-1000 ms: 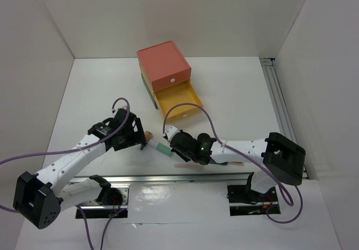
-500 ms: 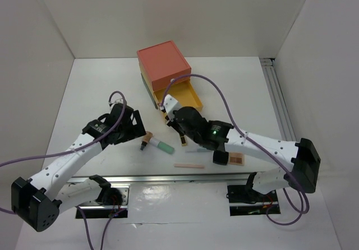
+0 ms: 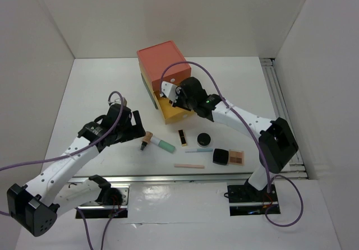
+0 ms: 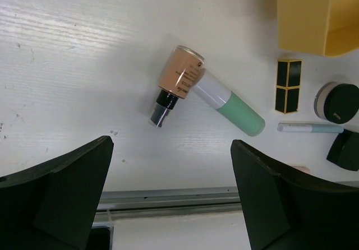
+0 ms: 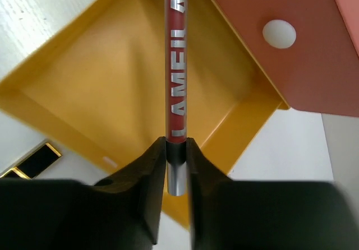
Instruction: Organize the makeup
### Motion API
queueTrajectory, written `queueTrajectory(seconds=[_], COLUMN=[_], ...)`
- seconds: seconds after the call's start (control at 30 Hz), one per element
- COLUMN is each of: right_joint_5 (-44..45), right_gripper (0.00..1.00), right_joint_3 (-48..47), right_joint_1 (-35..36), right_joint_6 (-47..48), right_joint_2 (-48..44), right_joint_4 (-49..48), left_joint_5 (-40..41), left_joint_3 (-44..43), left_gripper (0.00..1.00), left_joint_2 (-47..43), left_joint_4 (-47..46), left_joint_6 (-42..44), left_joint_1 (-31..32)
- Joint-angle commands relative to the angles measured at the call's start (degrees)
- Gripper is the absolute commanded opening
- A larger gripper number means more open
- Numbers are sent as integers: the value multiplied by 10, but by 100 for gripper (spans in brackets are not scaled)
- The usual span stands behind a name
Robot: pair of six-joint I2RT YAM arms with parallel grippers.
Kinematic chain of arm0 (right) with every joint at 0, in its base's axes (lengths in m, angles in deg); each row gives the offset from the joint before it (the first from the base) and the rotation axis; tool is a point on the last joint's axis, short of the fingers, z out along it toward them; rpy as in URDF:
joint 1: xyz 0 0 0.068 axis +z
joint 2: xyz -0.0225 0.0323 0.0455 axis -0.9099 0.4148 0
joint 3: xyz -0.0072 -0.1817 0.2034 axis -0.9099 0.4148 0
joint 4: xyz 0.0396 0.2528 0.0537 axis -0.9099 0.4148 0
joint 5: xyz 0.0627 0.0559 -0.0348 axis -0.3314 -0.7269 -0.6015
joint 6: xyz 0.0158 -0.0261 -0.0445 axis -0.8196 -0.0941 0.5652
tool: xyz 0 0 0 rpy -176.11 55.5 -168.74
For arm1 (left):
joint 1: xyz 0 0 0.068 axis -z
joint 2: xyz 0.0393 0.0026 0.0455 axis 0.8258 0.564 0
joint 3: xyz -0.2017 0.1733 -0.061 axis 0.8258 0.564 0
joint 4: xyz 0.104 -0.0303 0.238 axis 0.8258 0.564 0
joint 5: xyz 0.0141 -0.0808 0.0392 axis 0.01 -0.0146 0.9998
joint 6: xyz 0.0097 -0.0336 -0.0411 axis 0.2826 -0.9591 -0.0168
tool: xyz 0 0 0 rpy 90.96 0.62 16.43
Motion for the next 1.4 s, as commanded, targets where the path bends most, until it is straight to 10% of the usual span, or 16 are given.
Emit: queueTrajectory(seconds=[0.0,0.2,0.43,0.8,1.37], right_joint_5=[-57,-52,31,213,82], right_gripper=[35,59,65,72,72], right_joint_3=[-40,-62,-62,20,61], right_joint_1=[-27,-27,-27,-86,-164], right_joint_6=[59,53,-93,-383,-448], right_joint_2=[17,33,-43,-274,-307], right_joint_4=[-1,15,-36,23,76], left_joint_5=[-22,-35,-63,43,-166], left_joint_3=[-2,-2,-32,-119,-64], left_gripper=[100,100,97,100,86], left_joint_2=[-20,-11,12,157,299], left_joint_4=[-23,-34,-98,-144,-282], left_joint_6=[19,35,124,280,470], left_joint_1=[6,6,73,387,393])
